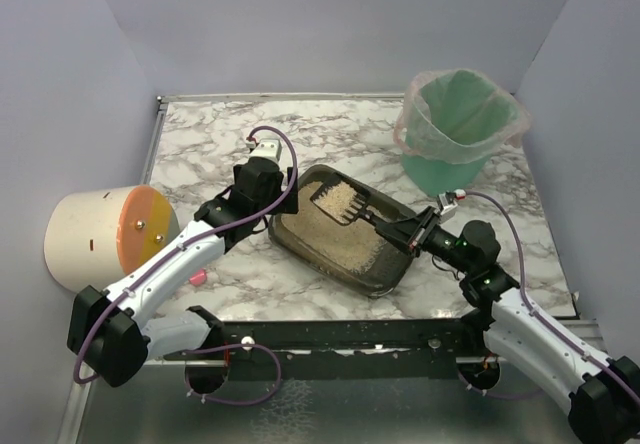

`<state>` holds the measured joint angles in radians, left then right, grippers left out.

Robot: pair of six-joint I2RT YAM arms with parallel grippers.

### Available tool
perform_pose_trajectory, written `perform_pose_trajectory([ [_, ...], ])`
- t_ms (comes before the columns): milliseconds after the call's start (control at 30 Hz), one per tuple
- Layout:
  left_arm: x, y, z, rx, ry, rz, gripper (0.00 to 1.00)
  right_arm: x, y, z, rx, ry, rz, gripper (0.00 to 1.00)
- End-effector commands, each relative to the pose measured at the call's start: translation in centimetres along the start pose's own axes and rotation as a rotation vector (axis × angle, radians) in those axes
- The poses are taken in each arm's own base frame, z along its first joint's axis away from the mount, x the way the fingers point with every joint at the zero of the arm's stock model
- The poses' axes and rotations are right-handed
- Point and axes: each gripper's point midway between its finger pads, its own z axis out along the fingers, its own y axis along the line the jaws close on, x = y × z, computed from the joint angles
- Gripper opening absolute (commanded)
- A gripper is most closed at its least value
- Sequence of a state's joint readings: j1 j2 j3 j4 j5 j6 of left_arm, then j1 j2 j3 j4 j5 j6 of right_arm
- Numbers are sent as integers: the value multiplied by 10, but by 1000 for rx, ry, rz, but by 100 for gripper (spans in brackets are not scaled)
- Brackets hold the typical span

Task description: Clean the litter box

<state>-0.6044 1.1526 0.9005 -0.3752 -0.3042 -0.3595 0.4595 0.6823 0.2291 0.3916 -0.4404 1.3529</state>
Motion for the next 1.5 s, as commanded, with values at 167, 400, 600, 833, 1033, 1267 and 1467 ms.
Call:
perform_pose_trajectory([
  [167, -2, 0, -3, 2, -19, -10, 90, -10, 8, -2, 14, -82, -53, 1],
  [400, -3, 0, -4, 3, -23, -9, 90, -11, 16, -2, -13, -93, -62, 1],
  [600, -3, -2, -3, 9, -21, -8, 90, -3, 10, 0, -16, -55, -21, 1],
  [833, -3, -1, -3, 6, -23, -7, 90, 7, 22, 3, -106, 1, 13, 1],
  [1033, -3, -2, -3, 11, -19, -6, 90, 1, 12, 4, -62, -4, -24, 1],
  [1267, -2, -2, -2, 9, -16, -4, 90, 4, 25, 7, -110, 33, -24, 1],
  [1467, -1, -1, -2, 5, -13, -2, 90, -9, 33, 9, -86, -15, -83, 1],
])
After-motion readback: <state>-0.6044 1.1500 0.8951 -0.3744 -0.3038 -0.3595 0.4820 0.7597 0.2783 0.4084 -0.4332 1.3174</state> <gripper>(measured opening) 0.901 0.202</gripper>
